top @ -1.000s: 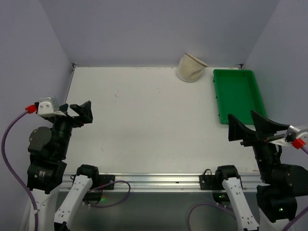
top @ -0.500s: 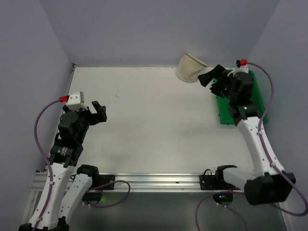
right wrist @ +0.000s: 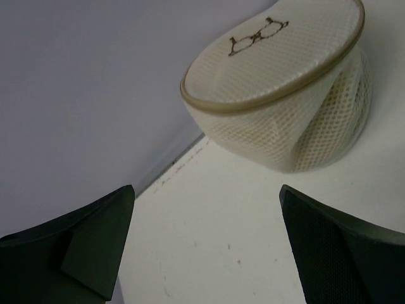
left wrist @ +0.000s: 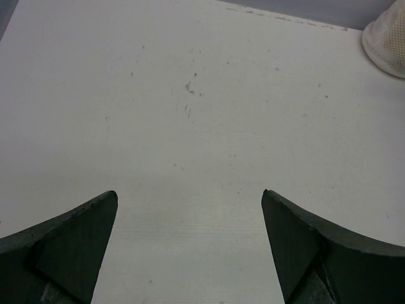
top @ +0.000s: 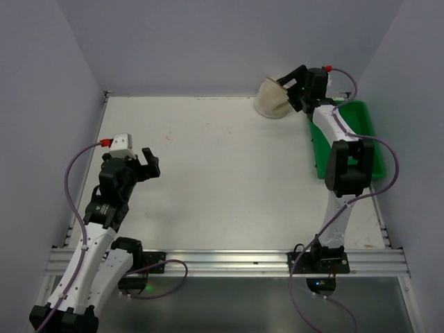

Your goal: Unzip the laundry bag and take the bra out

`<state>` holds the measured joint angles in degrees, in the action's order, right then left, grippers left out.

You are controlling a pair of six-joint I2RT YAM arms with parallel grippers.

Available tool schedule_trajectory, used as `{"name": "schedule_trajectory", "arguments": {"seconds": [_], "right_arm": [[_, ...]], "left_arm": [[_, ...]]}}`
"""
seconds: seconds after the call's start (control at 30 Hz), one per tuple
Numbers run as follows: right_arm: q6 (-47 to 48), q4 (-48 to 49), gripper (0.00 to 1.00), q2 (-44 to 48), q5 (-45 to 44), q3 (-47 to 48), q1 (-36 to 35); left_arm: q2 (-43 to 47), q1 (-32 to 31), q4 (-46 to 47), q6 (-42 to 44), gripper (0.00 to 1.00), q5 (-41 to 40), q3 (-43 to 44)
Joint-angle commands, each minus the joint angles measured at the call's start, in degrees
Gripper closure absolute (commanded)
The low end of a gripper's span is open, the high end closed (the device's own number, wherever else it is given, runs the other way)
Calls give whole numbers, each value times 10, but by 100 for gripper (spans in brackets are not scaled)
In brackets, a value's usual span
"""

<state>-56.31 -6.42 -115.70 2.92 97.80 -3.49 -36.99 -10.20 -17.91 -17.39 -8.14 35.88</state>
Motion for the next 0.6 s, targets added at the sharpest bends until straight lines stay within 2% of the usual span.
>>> {"name": "schedule_trajectory", "arguments": {"seconds": [0.0, 0.2, 0.27, 0.37, 0.47, 0.5, 0.57], "right_arm": [[-82, 43, 1, -63, -35, 58, 18], [-157, 49, 1, -154, -21, 136, 32], [-166, 84, 1, -181, -13, 142, 32], [-166, 91, 8, -219, 6, 176, 50], [-156, 108, 49, -235, 35, 185, 50], [-155, 117, 72, -233, 45, 167, 50], [-148, 166, 89, -208, 77, 134, 49]], "left_arm": [[-9, -2, 32, 2, 0, -8, -2], [-30, 3, 33, 4, 0, -14, 1], [-33, 5, 32, 4, 0, -13, 2], [-40, 6, 32, 5, 0, -12, 2], [-42, 7, 32, 6, 0, -13, 2], [-41, 8, 33, 6, 0, -12, 2], [-38, 9, 33, 7, 0, -11, 2]]}}
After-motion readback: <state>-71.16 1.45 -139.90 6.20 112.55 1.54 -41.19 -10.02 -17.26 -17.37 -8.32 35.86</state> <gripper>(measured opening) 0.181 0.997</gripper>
